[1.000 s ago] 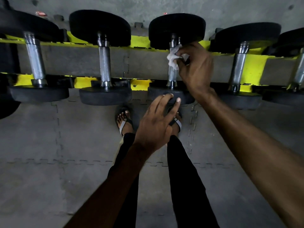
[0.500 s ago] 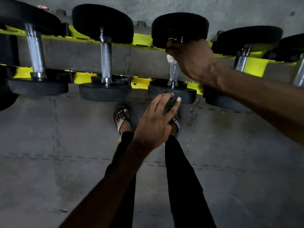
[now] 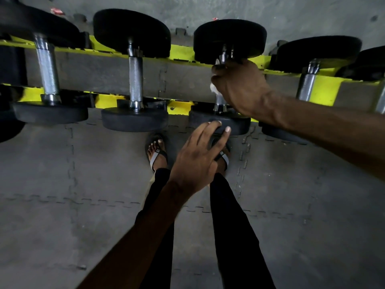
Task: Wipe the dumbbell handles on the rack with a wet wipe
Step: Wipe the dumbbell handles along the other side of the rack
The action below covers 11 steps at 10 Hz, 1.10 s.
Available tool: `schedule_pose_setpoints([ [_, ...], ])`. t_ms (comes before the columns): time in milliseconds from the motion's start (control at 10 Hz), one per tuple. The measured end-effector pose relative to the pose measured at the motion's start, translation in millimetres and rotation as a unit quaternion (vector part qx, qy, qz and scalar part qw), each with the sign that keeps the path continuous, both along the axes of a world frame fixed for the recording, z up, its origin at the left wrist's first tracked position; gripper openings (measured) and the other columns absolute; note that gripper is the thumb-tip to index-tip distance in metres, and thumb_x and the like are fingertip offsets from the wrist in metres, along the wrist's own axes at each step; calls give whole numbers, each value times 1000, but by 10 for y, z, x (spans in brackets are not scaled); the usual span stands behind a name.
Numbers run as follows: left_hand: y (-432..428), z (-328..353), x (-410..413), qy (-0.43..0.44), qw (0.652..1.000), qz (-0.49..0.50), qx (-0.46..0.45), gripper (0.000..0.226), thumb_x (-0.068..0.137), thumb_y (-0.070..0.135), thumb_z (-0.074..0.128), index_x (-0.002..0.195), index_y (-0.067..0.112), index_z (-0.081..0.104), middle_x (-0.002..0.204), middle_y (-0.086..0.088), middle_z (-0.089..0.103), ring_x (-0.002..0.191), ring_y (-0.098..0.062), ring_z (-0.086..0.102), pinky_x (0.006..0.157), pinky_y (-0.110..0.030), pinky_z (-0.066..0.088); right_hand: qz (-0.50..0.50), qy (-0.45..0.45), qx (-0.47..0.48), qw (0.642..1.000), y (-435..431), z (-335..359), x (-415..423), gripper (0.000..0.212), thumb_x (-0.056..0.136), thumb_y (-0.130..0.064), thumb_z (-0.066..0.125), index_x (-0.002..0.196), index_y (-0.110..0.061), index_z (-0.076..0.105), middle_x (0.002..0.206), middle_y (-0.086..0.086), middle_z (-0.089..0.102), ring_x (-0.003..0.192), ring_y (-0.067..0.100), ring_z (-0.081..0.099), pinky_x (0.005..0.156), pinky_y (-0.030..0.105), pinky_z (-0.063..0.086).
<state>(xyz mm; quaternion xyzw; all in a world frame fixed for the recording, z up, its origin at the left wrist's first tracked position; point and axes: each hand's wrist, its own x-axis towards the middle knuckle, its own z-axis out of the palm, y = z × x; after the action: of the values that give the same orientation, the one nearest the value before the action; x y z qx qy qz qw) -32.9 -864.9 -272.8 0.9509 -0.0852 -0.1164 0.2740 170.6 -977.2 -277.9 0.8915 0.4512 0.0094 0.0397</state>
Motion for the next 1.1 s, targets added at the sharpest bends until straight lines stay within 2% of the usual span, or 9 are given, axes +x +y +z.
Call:
schedule_pose_setpoints([
  [100, 6, 2, 8, 1, 1000, 2, 1, 75, 79, 12, 51, 153, 12, 44, 154, -12, 29, 143, -32, 28, 105, -41, 46, 17, 26, 9, 999, -56, -27, 58, 22, 82, -14, 50, 82, -9, 72, 97, 7, 69, 103, 35, 60, 75, 37, 50],
  [300, 8, 13, 21, -1, 1000, 1, -3, 78, 76, 8, 61, 152, 11, 46, 153, -13, 30, 142, -32, 29, 107, -43, 46, -223, 141, 50, 963, -146, -70, 54, 12, 88, -19, 64, 86, -11, 73, 93, 13, 70, 90, 36, 64, 77, 40, 51],
  [400, 23, 14, 28, 2, 1000, -2, -3, 79, 75, 9, 61, 152, 11, 46, 153, -13, 30, 142, -32, 30, 109, -44, 45, -374, 202, 146, 893, -161, -155, -104, 23, 89, -30, 56, 87, -18, 75, 83, 3, 72, 76, 18, 67, 66, 30, 51],
  [500, 15, 16, 27, 4, 1000, -2, -4, 73, 78, 12, 51, 152, 10, 47, 152, -13, 31, 142, -33, 32, 110, -45, 45, -496, 305, 335, 741, -64, -257, -92, 18, 86, -27, 60, 71, -20, 68, 64, -8, 63, 55, -7, 52, 56, 21, 44],
  [600, 19, 12, 30, 5, 1000, -3, -8, 73, 78, 11, 53, 151, 10, 48, 152, -13, 31, 141, -33, 33, 110, -47, 45, -600, 378, 337, 619, 86, -470, 126, 16, 87, -25, 64, 78, -13, 70, 73, 3, 67, 60, 1, 56, 63, 20, 51],
  [700, 25, 15, 38, 3, 1000, -5, -6, 72, 79, 10, 53, 151, 9, 48, 152, -13, 32, 141, -34, 34, 110, -47, 45, -626, 507, 377, 458, 113, -518, 363, 14, 92, -9, 50, 89, -9, 65, 93, 11, 68, 83, 23, 68, 79, 38, 60],
  [800, 28, 32, 45, 2, 1000, -1, -6, 68, 82, 13, 49, 150, 10, 50, 152, -14, 35, 140, -33, 35, 108, -46, 46, -606, 584, 477, 254, 108, -463, 385, 25, 94, -9, 36, 101, -5, 60, 94, 18, 66, 78, 33, 68, 61, 35, 59],
  [900, 27, 32, 49, -7, 1000, 1, -10, 68, 82, 13, 48, 150, 9, 51, 151, -13, 35, 140, -33, 36, 109, -45, 45, -602, 593, 489, 218, 129, -477, 379, 28, 95, -13, 32, 96, -6, 59, 87, 16, 64, 68, 30, 65, 59, 30, 57],
  [1100, 15, 19, 31, 3, 1000, -3, -4, 70, 81, 12, 49, 151, 11, 48, 153, -12, 32, 142, -33, 34, 109, -45, 46, -565, 637, 417, 318, 45, -454, 176, 26, 84, -10, 35, 87, -10, 62, 76, 7, 69, 71, 24, 67, 72, 30, 52],
])
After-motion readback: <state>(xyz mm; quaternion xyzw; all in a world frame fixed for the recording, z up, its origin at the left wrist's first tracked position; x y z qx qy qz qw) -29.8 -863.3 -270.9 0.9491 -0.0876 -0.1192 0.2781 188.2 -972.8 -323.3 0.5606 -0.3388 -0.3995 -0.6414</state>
